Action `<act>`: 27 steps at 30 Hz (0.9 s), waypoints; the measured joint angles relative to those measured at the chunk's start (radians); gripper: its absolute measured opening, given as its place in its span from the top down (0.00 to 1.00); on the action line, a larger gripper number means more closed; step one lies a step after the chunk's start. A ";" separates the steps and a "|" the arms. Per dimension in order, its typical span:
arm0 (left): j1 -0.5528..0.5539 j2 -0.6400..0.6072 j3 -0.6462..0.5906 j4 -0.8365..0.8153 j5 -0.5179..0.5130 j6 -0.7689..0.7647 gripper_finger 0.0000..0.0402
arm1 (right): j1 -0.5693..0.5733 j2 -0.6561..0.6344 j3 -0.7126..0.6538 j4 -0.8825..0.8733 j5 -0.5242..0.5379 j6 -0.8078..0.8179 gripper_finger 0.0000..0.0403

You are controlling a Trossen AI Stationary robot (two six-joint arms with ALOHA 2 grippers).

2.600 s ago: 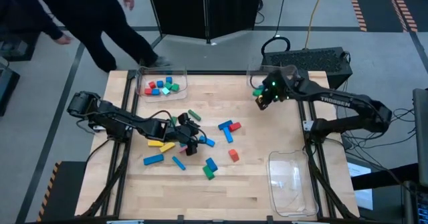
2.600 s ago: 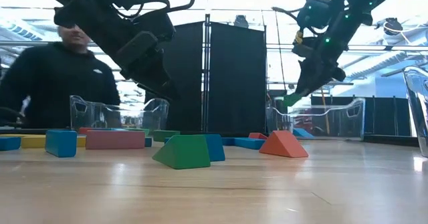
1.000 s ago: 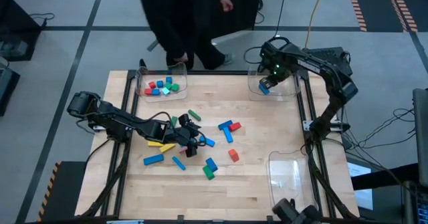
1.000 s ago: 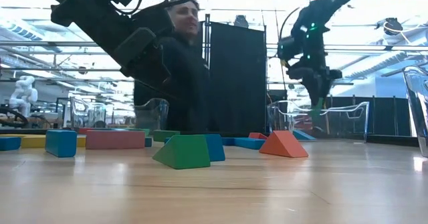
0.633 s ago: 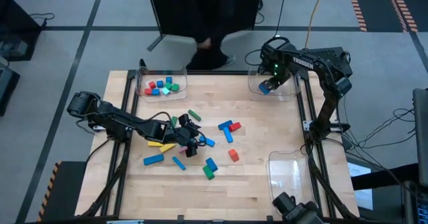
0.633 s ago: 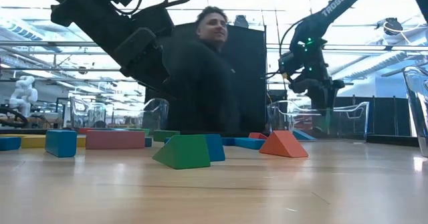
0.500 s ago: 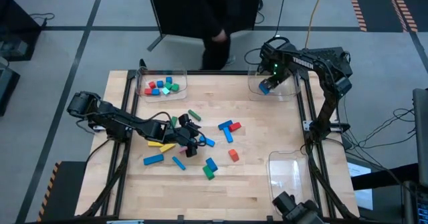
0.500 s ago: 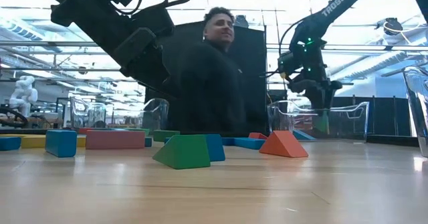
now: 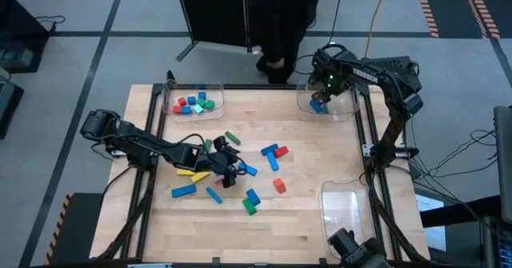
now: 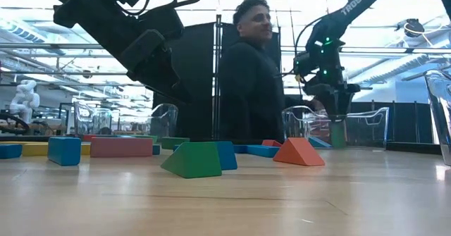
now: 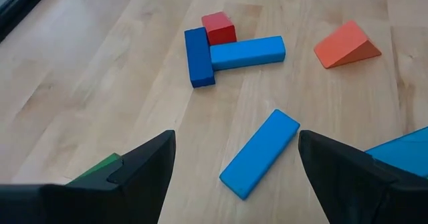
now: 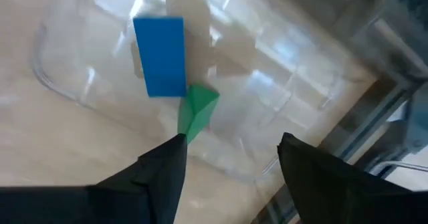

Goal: Sort blocks by size
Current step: Put the red triangular block into the top right transparent bin

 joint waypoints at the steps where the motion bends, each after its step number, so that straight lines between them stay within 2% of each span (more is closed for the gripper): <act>1: 0.000 0.000 0.000 0.000 -0.004 0.000 0.21 | 0.000 -0.016 0.000 0.010 0.008 0.002 0.44; 10: 0.000 0.000 0.000 -0.015 -0.018 -0.015 0.21 | 0.000 -0.269 -0.003 0.061 0.044 0.010 0.47; 15: -0.003 0.000 0.000 -0.064 -0.038 -0.060 0.21 | 0.010 -0.452 -0.066 0.063 0.041 0.024 0.47; 20: -0.021 0.000 0.000 -0.069 -0.078 -0.074 0.21 | 0.059 -0.657 -0.210 0.111 0.016 0.071 0.47; 27: -0.021 0.000 0.000 -0.049 -0.095 -0.062 0.21 | 0.172 -0.907 -0.470 0.299 -0.164 0.162 0.47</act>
